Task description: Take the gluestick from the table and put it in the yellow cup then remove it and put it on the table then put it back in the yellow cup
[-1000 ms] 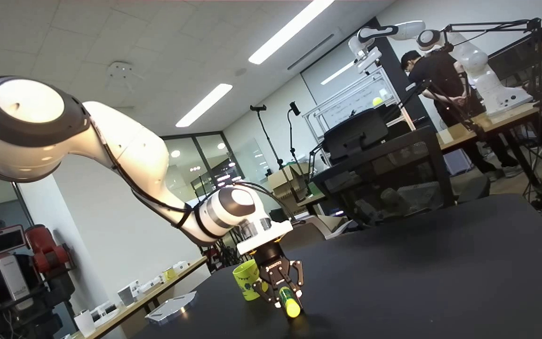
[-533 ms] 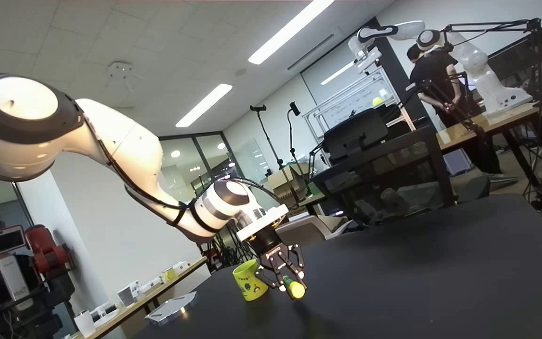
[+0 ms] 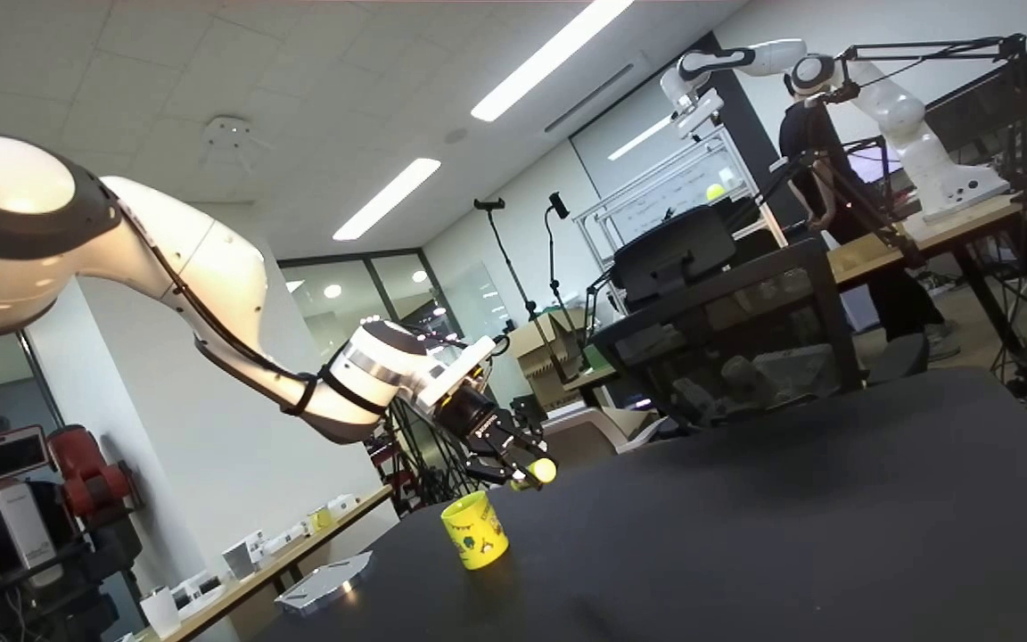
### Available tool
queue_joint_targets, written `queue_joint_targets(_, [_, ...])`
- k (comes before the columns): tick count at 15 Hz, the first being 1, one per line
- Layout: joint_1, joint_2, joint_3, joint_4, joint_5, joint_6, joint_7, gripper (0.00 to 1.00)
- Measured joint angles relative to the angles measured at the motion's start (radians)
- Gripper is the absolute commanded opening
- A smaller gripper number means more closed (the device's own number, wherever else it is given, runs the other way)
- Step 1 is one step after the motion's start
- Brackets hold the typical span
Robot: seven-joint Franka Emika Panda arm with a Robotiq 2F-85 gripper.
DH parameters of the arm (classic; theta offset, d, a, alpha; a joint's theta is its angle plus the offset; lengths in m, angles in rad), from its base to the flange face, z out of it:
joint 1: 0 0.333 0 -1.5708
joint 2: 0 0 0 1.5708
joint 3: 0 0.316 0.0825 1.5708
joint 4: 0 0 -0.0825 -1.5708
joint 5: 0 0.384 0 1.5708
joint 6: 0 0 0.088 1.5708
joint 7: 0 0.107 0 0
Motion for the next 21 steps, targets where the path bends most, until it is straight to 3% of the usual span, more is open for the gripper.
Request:
queue_joint_targets(7, [0.053, -0.037, 0.034, 0.001, -0.193, -0.048, 0.074, 0.09])
queue_joint_targets(16, [0.081, -0.030, 0.121, 0.001, -0.289, -0.103, 0.077, 0.09])
queue_joint_targets(17, [0.085, -0.026, 0.129, 0.002, -0.289, -0.113, 0.077, 0.34])
queue_joint_targets(21, [0.081, -0.019, 0.140, 0.001, -0.289, -0.116, 0.074, 0.34])
